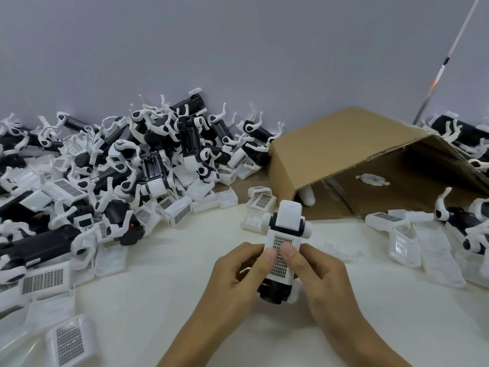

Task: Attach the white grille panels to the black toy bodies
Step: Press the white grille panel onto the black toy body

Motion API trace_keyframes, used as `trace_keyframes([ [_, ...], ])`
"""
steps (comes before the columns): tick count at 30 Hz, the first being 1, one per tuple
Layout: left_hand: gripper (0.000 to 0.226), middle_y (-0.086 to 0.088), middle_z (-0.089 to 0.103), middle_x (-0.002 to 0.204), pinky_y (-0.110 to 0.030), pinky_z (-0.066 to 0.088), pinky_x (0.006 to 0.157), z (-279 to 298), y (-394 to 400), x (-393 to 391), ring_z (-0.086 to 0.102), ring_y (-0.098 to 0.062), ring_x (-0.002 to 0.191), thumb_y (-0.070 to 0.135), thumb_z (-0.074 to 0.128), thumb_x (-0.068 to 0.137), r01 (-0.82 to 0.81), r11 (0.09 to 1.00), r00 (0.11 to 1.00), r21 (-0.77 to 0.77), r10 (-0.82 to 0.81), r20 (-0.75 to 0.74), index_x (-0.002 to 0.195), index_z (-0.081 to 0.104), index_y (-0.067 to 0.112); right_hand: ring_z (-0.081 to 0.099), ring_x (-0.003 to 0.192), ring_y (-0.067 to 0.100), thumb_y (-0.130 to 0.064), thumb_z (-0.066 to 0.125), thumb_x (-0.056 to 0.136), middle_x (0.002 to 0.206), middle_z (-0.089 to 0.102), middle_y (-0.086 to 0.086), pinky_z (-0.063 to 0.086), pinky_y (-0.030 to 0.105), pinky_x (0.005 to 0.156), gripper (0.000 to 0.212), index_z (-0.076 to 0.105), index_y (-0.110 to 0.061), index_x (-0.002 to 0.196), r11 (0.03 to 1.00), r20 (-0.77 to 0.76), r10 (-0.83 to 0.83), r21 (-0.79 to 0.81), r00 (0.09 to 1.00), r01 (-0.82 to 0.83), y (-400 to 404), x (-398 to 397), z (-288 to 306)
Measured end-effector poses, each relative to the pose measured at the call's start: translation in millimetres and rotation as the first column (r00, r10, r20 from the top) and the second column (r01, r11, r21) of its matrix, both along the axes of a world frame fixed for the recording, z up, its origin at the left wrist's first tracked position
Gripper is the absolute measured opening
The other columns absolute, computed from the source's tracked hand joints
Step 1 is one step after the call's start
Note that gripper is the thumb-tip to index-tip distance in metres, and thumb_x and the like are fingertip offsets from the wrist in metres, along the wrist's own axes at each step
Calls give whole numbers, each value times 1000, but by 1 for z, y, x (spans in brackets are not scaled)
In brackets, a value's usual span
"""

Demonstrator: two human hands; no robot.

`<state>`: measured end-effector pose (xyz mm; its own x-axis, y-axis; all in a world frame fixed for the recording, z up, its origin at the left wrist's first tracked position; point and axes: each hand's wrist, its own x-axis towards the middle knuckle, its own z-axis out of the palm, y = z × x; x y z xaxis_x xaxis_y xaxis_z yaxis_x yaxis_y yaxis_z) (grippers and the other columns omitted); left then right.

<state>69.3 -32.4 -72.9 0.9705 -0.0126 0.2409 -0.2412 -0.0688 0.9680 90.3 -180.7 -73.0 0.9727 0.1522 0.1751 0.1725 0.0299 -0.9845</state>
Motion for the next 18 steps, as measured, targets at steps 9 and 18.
trace_keyframes([
  [9,28,7,70,86,-17,49,71,-4,-2,4,67,-7,83,44,60,89,-138,989,990,53,137,25,97,79,25,72,100,6,-52,64,78,103,78,-10,54,13,78,34,79,-34,103,996,-37,84,-26,996,-85,-2,3,0],
  [18,59,-21,41,146,-54,31,113,-3,92,18,30,-38,137,29,74,84,-929,198,324,313,844,428,137,56,12,76,83,10,-40,80,56,90,80,-1,54,10,62,57,65,-22,108,996,-128,-10,91,992,22,-6,10,-4],
])
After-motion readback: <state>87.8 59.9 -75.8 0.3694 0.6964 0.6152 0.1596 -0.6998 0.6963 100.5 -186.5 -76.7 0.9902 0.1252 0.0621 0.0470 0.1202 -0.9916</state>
